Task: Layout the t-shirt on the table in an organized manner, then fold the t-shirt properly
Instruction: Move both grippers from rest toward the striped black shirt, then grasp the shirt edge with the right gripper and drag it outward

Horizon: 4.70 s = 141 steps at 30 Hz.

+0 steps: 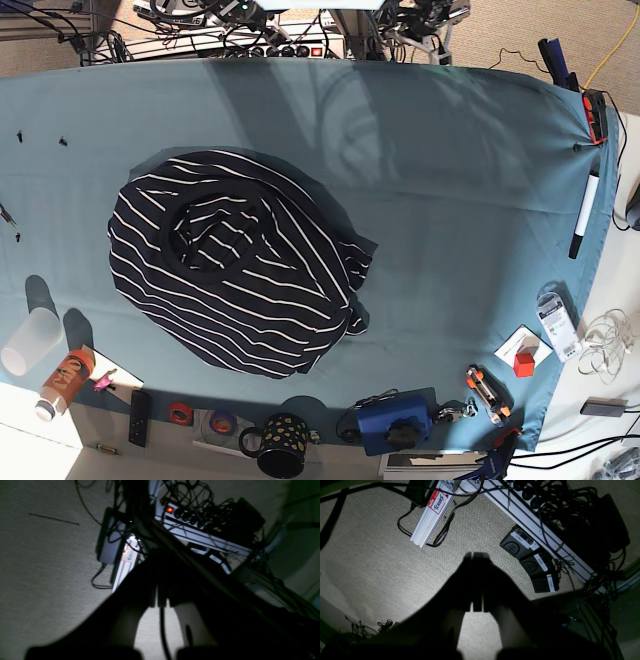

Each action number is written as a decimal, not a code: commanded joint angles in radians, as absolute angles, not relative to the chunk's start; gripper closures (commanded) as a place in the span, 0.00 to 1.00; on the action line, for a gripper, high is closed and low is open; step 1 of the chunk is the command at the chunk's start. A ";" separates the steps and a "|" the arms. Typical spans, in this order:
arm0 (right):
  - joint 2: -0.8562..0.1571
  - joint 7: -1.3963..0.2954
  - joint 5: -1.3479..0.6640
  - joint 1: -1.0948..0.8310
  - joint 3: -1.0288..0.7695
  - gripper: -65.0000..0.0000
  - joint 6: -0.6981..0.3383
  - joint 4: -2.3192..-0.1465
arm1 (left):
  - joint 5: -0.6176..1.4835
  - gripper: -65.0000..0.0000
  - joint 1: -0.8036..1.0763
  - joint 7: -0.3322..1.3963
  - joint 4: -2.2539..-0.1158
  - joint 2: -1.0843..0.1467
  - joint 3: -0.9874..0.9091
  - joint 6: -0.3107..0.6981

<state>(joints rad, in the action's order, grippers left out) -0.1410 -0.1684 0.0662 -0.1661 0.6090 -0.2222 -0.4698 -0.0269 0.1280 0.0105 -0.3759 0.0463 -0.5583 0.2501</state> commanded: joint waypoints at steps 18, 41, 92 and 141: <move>-0.126 -0.169 0.061 -0.167 0.607 1.00 -0.212 -0.477 | -0.120 1.00 0.150 0.011 -0.381 0.031 -0.559 0.402; -0.221 -0.308 0.061 -0.266 0.607 1.00 -0.204 -0.617 | -0.115 1.00 0.296 0.038 -0.514 -0.075 -0.559 0.402; -0.524 -0.680 -0.390 -0.868 -0.336 1.00 -0.326 -2.349 | 0.886 1.00 0.816 0.672 -2.248 -0.178 -0.827 0.698; -0.524 -0.771 0.076 -0.118 0.120 1.00 -0.066 -1.757 | 0.867 0.51 0.795 0.619 -2.248 -0.178 -0.827 0.698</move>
